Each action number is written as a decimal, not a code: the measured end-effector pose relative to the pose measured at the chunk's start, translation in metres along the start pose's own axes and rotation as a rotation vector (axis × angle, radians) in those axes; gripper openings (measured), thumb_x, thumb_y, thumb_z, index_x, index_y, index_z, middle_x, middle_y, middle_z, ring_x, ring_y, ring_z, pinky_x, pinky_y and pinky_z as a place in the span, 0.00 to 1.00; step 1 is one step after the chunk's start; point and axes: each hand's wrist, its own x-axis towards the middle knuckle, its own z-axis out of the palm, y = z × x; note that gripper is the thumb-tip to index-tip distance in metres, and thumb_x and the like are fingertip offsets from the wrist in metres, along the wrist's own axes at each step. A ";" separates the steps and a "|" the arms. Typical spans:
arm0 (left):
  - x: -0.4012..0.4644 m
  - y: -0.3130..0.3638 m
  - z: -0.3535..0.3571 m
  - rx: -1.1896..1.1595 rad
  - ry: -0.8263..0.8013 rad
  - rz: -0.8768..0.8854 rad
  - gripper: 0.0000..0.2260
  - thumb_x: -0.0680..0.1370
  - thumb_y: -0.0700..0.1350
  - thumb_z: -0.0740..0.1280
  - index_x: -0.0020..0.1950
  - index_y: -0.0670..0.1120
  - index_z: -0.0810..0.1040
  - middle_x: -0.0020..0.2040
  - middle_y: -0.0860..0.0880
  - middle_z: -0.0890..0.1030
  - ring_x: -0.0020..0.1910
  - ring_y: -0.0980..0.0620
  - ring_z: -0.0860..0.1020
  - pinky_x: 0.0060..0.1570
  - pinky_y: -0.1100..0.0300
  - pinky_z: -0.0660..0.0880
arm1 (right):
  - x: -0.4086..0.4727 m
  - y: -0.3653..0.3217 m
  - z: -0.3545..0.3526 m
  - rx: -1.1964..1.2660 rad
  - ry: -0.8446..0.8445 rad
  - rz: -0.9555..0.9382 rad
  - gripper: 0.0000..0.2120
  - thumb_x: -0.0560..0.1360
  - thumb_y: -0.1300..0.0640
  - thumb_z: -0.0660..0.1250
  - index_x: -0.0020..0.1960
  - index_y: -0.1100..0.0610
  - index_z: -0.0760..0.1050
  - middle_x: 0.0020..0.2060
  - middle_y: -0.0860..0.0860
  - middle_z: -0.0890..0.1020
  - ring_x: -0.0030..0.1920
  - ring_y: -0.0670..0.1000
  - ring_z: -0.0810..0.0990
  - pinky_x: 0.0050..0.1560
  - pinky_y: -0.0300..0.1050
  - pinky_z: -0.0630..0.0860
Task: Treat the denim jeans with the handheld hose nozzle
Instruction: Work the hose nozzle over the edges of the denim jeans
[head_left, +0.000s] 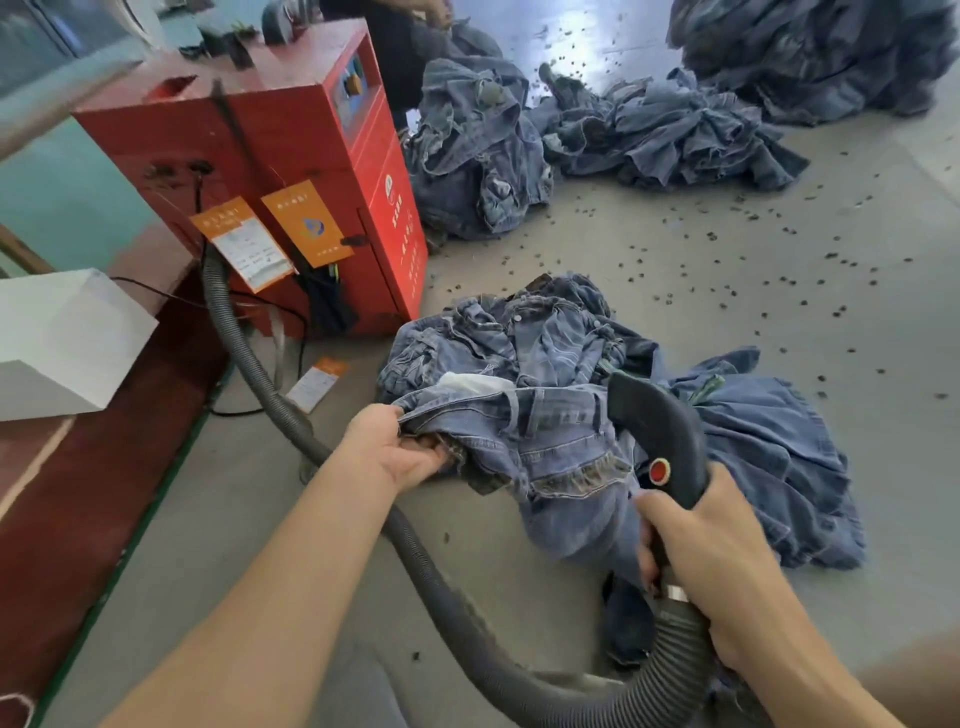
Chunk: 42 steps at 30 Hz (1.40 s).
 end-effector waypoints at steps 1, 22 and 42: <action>0.000 0.002 -0.001 -0.006 0.012 -0.001 0.18 0.88 0.42 0.50 0.69 0.40 0.76 0.66 0.38 0.79 0.65 0.40 0.79 0.52 0.45 0.75 | -0.003 0.002 -0.007 0.009 0.009 0.021 0.09 0.77 0.66 0.66 0.53 0.61 0.68 0.26 0.63 0.76 0.22 0.57 0.73 0.27 0.52 0.74; 0.015 -0.008 -0.042 0.194 -0.052 -0.089 0.21 0.86 0.53 0.56 0.62 0.39 0.81 0.54 0.32 0.85 0.54 0.35 0.83 0.49 0.41 0.78 | 0.000 0.026 -0.020 -0.037 -0.005 0.161 0.09 0.76 0.67 0.69 0.52 0.64 0.69 0.27 0.65 0.78 0.24 0.60 0.77 0.27 0.56 0.77; 0.046 -0.005 -0.073 0.319 -0.095 0.151 0.14 0.75 0.47 0.60 0.53 0.41 0.78 0.53 0.37 0.80 0.49 0.39 0.80 0.61 0.41 0.76 | -0.011 0.069 0.006 -0.193 -0.219 0.245 0.09 0.75 0.64 0.72 0.51 0.63 0.74 0.32 0.58 0.81 0.29 0.53 0.79 0.32 0.44 0.73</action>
